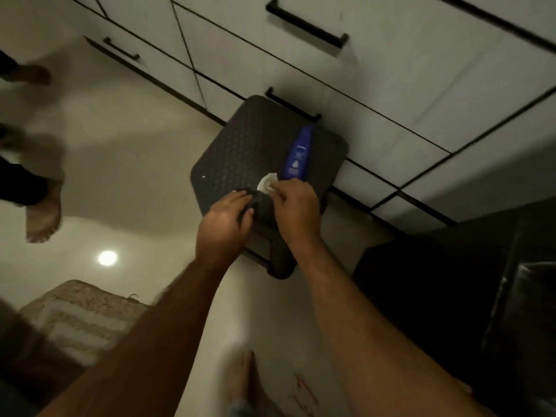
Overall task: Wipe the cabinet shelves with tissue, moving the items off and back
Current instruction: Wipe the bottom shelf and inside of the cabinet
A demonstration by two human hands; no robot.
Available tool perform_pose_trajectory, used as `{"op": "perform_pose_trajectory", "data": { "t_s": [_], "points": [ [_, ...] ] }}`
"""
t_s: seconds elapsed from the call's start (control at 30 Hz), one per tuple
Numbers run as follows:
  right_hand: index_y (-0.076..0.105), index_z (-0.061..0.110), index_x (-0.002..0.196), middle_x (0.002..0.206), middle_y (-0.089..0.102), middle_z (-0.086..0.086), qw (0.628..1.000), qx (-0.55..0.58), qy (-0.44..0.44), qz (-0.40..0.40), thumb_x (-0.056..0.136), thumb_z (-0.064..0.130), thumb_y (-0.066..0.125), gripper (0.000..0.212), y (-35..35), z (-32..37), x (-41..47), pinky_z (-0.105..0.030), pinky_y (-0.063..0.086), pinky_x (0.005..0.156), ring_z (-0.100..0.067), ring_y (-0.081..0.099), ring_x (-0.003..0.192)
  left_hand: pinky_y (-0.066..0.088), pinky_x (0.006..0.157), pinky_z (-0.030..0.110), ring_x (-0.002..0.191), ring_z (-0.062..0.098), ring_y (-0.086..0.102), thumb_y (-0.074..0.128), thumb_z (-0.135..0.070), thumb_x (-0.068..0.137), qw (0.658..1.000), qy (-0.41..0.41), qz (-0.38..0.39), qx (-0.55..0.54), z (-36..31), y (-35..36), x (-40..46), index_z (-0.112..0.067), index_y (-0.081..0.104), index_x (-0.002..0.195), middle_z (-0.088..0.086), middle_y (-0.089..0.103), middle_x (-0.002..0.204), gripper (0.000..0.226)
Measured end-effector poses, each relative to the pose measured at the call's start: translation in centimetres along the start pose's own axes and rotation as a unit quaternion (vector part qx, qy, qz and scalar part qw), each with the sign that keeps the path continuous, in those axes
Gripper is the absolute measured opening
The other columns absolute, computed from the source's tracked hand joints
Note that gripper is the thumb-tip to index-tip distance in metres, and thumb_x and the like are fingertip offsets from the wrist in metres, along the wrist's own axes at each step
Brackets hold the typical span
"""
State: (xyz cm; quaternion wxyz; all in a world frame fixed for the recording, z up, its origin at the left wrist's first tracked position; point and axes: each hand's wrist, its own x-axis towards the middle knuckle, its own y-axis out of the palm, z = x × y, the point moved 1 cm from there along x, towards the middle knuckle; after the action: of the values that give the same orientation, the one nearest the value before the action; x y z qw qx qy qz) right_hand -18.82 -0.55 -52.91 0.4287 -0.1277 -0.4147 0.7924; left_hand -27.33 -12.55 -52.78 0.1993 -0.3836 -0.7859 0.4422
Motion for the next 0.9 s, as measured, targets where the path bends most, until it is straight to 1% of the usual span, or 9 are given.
{"op": "perform_pose_trajectory", "data": {
  "t_s": [0.13, 0.23, 0.4, 0.53, 0.6, 0.67, 0.73, 0.8, 0.9],
  "points": [
    [0.073, 0.011, 0.105, 0.097, 0.068, -0.006, 0.999, 0.006, 0.033, -0.025, 0.088, 0.013, 0.065, 0.019, -7.3, -2.8, -4.9, -0.025, 0.042, 0.074, -0.023, 0.059, 0.092, 0.032, 0.108, 0.029, 0.131, 0.021, 0.049, 0.057, -0.022, 0.096, 0.999, 0.026, 0.031, 0.003, -5.8, 1.1, -2.6, -0.011, 0.06, 0.131, 0.007, 0.058, 0.137, 0.037],
    [0.073, 0.01, 0.102, 0.096, 0.067, -0.007, 0.997, -0.002, 0.045, -0.055, 0.087, 0.012, 0.067, 0.017, -14.3, -5.0, -7.9, -0.031, 0.048, 0.07, -0.024, 0.06, 0.09, 0.032, 0.108, 0.03, 0.133, 0.018, 0.046, 0.053, -0.025, 0.097, 0.997, 0.061, 0.05, -0.002, -11.6, 2.3, -5.0, -0.014, 0.058, 0.133, 0.003, 0.055, 0.14, 0.038],
    [0.073, 0.008, 0.096, 0.093, 0.067, -0.008, 0.991, -0.022, 0.075, -0.11, 0.083, 0.011, 0.068, 0.014, -25.4, -8.6, -13.3, -0.032, 0.048, 0.074, -0.025, 0.061, 0.088, 0.039, 0.103, 0.031, 0.128, 0.019, 0.052, 0.057, -0.027, 0.096, 0.99, 0.119, 0.058, -0.049, -21.7, 4.5, -9.3, -0.014, 0.062, 0.128, 0.004, 0.059, 0.136, 0.035],
    [0.073, 0.011, 0.099, 0.1, 0.07, -0.003, 0.981, -0.074, 0.117, -0.139, 0.088, 0.014, 0.066, 0.014, -33.0, -12.3, -18.6, -0.021, 0.043, 0.082, -0.017, 0.065, 0.093, 0.043, 0.101, 0.035, 0.122, 0.022, 0.057, 0.061, -0.025, 0.094, 0.975, 0.2, 0.061, -0.069, -29.3, 6.1, -12.4, -0.015, 0.065, 0.125, 0.005, 0.061, 0.132, 0.033],
    [0.075, 0.009, 0.098, 0.099, 0.072, -0.004, 0.97, -0.094, 0.132, -0.181, 0.085, 0.011, 0.069, 0.014, -36.2, -14.5, -21.0, -0.017, 0.044, 0.082, -0.016, 0.067, 0.09, 0.041, 0.097, 0.028, 0.118, 0.022, 0.059, 0.061, -0.022, 0.094, 0.965, 0.245, 0.06, -0.069, -32.4, 6.8, -13.7, -0.013, 0.066, 0.124, 0.006, 0.062, 0.131, 0.031],
    [0.076, 0.008, 0.097, 0.099, 0.073, -0.005, 0.959, -0.105, 0.153, -0.213, 0.083, 0.006, 0.071, 0.015, -38.4, -16.9, -23.0, -0.015, 0.047, 0.082, -0.016, 0.069, 0.088, 0.04, 0.098, 0.026, 0.12, 0.021, 0.058, 0.059, -0.023, 0.095, 0.957, 0.275, 0.067, -0.06, -34.4, 7.6, -14.7, -0.014, 0.065, 0.125, 0.004, 0.061, 0.133, 0.032],
    [0.075, 0.008, 0.099, 0.101, 0.073, -0.007, 0.951, -0.109, 0.18, -0.227, 0.083, 0.002, 0.07, 0.018, -39.6, -19.5, -24.9, -0.025, 0.054, 0.085, -0.02, 0.07, 0.089, 0.042, 0.101, 0.031, 0.124, 0.022, 0.055, 0.056, -0.026, 0.097, 0.948, 0.304, 0.075, -0.058, -36.0, 8.5, -15.6, -0.014, 0.063, 0.128, 0.004, 0.059, 0.135, 0.034],
    [0.074, 0.011, 0.104, 0.103, 0.073, -0.006, 0.944, -0.11, 0.211, -0.226, 0.084, 0.001, 0.066, 0.024, -40.1, -21.5, -26.4, -0.034, 0.057, 0.085, -0.021, 0.07, 0.092, 0.04, 0.102, 0.029, 0.127, 0.021, 0.053, 0.053, -0.026, 0.098, 0.94, 0.326, 0.083, -0.061, -37.2, 9.3, -16.4, -0.013, 0.06, 0.131, 0.006, 0.057, 0.137, 0.036],
    [0.073, 0.015, 0.11, 0.106, 0.073, -0.005, 0.94, -0.126, 0.225, -0.222, 0.087, 0.0, 0.06, 0.03, -39.8, -23.1, -28.0, -0.032, 0.056, 0.086, -0.022, 0.069, 0.094, 0.037, 0.102, 0.026, 0.126, 0.019, 0.052, 0.052, -0.026, 0.099, 0.931, 0.351, 0.086, -0.049, -37.9, 10.3, -17.3, -0.014, 0.059, 0.132, 0.005, 0.056, 0.138, 0.036]
  ]
}}
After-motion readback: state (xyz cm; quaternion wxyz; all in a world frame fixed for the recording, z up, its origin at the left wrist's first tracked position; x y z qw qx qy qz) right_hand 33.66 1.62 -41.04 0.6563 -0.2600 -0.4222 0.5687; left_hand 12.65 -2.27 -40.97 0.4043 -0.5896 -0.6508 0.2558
